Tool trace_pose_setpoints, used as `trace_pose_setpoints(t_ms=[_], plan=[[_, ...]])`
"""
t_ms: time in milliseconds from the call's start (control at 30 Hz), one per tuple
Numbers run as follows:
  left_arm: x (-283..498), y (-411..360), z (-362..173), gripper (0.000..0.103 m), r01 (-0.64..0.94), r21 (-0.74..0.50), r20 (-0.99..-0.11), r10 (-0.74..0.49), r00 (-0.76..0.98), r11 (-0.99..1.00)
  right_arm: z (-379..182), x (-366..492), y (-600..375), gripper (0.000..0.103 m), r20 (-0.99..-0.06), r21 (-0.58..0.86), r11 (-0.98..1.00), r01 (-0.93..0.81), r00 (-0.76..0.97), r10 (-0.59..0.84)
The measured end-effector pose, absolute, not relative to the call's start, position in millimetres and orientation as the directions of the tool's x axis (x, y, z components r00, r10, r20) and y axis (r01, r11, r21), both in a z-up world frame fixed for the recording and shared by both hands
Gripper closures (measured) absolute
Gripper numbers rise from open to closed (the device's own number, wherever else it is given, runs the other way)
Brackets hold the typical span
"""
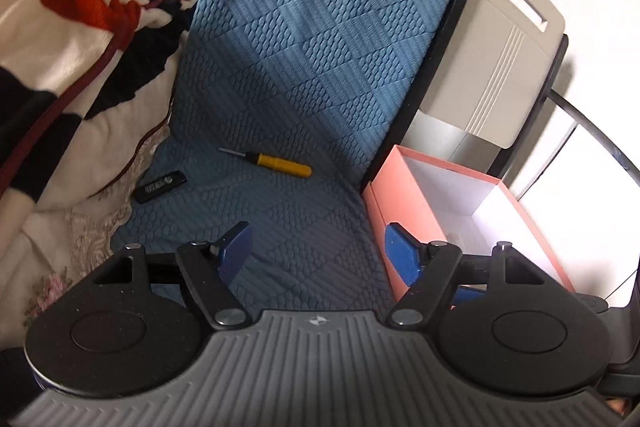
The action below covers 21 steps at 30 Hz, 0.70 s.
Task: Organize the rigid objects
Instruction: 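Withdraw both open grippers from the box back over the mat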
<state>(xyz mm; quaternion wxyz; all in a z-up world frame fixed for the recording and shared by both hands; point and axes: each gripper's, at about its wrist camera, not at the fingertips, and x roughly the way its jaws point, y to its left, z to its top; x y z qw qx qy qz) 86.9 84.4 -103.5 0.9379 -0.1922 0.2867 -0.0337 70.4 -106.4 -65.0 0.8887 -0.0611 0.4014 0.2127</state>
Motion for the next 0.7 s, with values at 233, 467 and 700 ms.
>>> trace_pose_setpoints(t_ms=[233,467,700], plan=[[100.0,90.1,-127.9,0.026,-0.082,-0.391,-0.551,-0.162,0.819,0.917,-78.7,74.2,-103.6,0.041,-0.757,0.054,0.910,-0.412,0.577,0.306],[126.5,102.3,-151.1,0.026,-0.142,-0.391,-0.591,-0.129,0.797,0.909,-88.1,97.9,-101.6,0.041,-0.752,0.076,0.912,-0.402,0.578,0.317],[156.9,109.6,-169.0,0.025,-0.187,-0.351,-0.629,-0.083,0.773,0.917,-95.5,129.7,-96.1,0.041,-0.747,0.074,0.909,-0.411,0.581,0.323]])
